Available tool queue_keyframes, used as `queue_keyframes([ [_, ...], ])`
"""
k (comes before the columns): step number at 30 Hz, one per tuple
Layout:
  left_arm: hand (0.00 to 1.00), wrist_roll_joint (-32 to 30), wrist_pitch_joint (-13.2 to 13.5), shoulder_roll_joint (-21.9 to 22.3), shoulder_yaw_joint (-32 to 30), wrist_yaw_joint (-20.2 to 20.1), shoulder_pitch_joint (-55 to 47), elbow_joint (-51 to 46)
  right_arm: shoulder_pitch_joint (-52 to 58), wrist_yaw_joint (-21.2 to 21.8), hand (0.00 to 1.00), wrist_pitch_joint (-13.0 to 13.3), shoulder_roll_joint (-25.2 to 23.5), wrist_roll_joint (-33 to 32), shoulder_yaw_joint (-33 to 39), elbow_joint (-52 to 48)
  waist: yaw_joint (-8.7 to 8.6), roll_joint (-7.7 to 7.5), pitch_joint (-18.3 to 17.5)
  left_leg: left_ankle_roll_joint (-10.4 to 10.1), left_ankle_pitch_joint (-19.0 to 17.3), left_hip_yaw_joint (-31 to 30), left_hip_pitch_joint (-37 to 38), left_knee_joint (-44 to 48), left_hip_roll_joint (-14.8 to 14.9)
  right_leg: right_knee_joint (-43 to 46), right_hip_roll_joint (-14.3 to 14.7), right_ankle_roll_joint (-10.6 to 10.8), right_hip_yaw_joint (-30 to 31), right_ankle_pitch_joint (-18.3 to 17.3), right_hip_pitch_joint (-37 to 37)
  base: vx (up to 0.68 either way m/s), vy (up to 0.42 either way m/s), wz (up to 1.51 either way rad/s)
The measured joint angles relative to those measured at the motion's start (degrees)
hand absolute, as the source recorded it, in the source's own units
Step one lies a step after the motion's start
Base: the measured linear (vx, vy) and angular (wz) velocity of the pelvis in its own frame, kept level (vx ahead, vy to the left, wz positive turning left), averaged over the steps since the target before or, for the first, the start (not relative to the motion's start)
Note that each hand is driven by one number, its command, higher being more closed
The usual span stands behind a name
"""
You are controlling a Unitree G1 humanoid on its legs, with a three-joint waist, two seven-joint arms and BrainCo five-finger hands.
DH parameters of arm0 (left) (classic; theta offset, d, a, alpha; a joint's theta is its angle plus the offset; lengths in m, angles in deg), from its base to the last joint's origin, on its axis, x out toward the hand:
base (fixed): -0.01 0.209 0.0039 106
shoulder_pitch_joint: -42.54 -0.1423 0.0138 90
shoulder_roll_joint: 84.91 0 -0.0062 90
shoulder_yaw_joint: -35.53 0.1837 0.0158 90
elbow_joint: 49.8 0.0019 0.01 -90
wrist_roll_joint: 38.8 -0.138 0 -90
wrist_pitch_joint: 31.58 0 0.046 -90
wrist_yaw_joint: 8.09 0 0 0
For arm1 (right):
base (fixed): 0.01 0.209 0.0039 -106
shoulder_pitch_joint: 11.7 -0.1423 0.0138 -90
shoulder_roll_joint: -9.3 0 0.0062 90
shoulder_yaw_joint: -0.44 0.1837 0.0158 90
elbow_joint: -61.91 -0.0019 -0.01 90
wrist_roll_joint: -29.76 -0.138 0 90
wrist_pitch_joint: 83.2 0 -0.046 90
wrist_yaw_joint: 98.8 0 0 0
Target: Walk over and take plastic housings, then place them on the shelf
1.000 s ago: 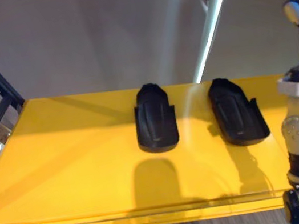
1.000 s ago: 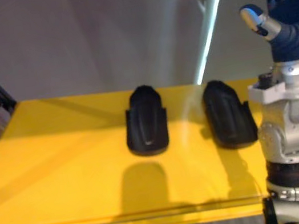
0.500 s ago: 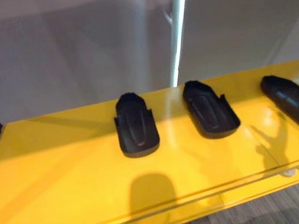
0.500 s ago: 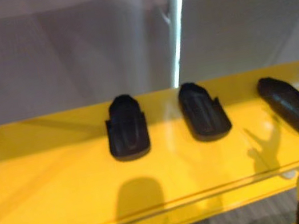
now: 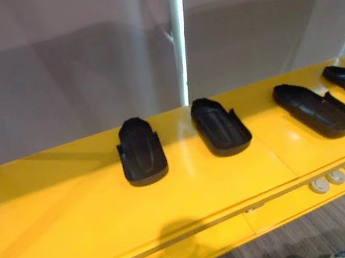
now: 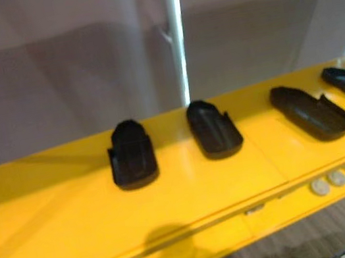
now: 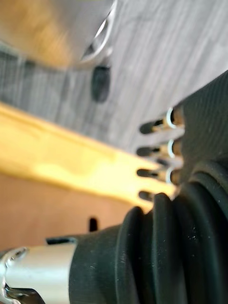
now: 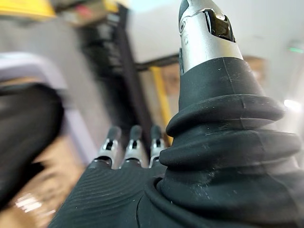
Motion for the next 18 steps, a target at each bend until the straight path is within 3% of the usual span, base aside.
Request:
queue_keyframes([
  [4,0.0,-0.4,0.0,-0.2,0.0,0.0,0.4,0.1,-0.9,0.6,0.0,-0.1,-3.7,6.5,-6.1,3.7,1.33,-0.03,0.2,0.0,-0.1,-0.5,0.1,0.0,-0.1,-0.7,-0.1,0.0,-1.2,0.0,1.0,0.04,0.003,0.1],
  [8,0.0,-0.6,0.0,-0.2,0.0,0.0,0.6,0.0,-2.7,0.4,0.0,0.5,-4.3,11.7,-12.3,5.1,1.75,-0.13,1.1,0.1,-0.2,-1.5,0.3,0.0,-0.4,-1.0,-0.3,0.0,-1.8,0.1,1.9,0.06,0.005,0.13],
  [9,0.0,-0.5,0.0,-0.4,0.4,0.1,2.2,0.0,-1.7,0.4,0.0,-1.6,-4.4,15.3,-22.1,9.2,3.04,0.09,3.5,0.1,-0.6,-1.5,1.1,0.0,-0.6,-1.9,-0.4,0.1,-2.3,0.1,3.2,0.01,0.001,0.04],
  [15,0.0,-0.6,0.0,-0.4,0.1,0.1,1.9,0.0,-1.2,0.6,0.0,-1.7,-4.4,15.3,-22.1,9.2,3.3,0.19,3.5,0.0,-0.7,-1.1,1.2,0.0,-0.5,-1.9,-0.3,0.0,-1.5,0.0,2.9,0.0,0.0,-0.04],
  [18,0.0,-1.5,-0.1,-0.4,-0.1,0.1,1.8,-0.1,-0.4,3.1,0.0,-2.9,-4.4,14.6,-21.8,9.3,3.63,0.49,3.7,0.1,-0.9,-1.7,1.1,0.0,-0.7,-2.2,-0.3,0.0,-1.8,0.0,3.0,0.0,0.0,0.04],
])
